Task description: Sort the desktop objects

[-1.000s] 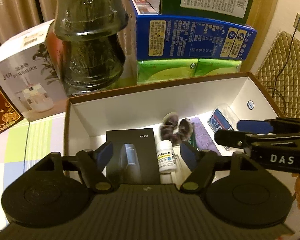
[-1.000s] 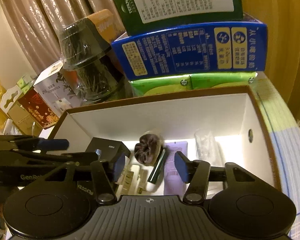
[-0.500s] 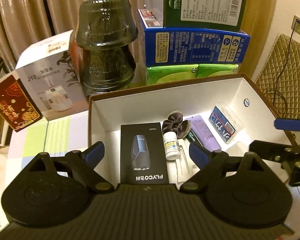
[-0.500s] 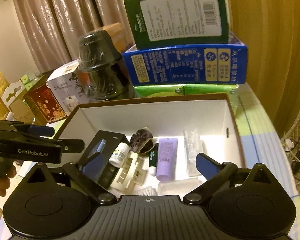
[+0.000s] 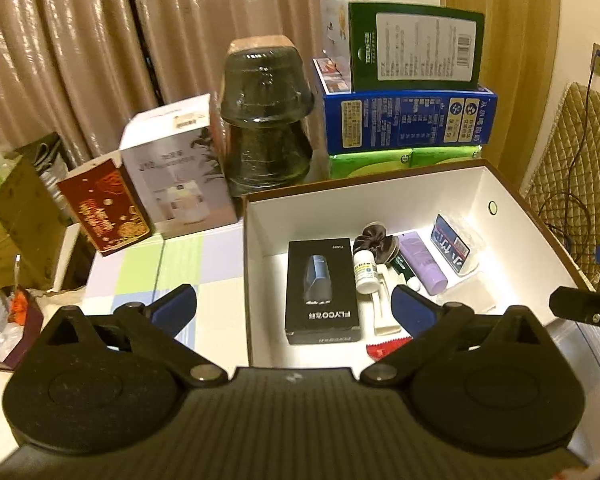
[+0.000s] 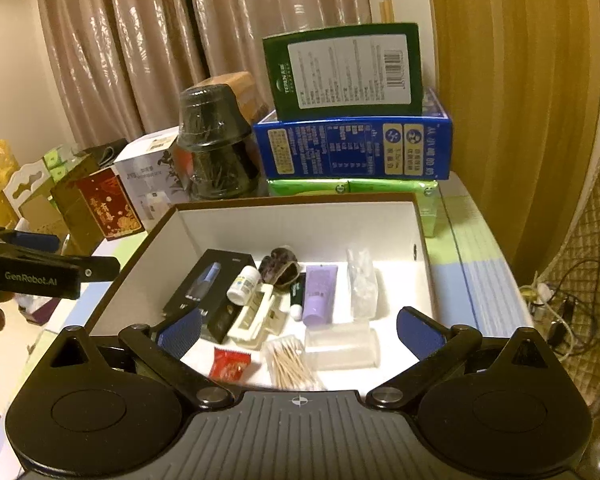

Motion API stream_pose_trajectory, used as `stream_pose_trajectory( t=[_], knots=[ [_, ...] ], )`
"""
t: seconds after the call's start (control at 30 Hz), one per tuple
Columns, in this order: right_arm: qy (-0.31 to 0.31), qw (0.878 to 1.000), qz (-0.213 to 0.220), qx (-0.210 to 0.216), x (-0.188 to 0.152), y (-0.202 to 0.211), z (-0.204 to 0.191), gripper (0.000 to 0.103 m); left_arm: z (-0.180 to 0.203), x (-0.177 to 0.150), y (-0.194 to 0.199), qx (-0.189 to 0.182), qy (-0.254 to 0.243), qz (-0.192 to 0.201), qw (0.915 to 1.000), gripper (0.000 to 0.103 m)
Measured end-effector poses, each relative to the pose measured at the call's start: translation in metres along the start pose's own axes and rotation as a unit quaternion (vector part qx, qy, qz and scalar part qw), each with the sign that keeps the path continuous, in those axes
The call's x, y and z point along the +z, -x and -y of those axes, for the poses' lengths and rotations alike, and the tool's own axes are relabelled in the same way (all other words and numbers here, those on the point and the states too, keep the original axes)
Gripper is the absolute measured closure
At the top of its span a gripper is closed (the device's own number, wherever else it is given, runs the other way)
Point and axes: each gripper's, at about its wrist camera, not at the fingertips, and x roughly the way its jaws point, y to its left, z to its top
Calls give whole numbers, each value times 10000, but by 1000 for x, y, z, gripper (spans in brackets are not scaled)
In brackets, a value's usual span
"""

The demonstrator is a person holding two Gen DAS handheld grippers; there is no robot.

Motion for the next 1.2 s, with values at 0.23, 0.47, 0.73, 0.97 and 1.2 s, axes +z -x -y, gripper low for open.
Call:
stream_pose_trajectory(
  t=[0.23,0.47,0.73,0.97,1.2],
  knots=[
    [81,9999,-29,-62,-18,34,-3,2,7,-19,39,85,76,44,9999,1],
    [99,9999,-91,-92,-39,68,-4,2,18,-43,76,130,201,36,9997,1],
    [221,9996,-170,-93,-62,106,-8,2,32,-78,119,11,322,-49,9995,1],
    [396,9990,-224,22,-79,126,-14,2,40,-103,146,77,395,-84,9992,1],
    [434,9988,-218,87,-96,146,-20,2,46,-121,169,165,494,-78,9986,1]
  ],
)
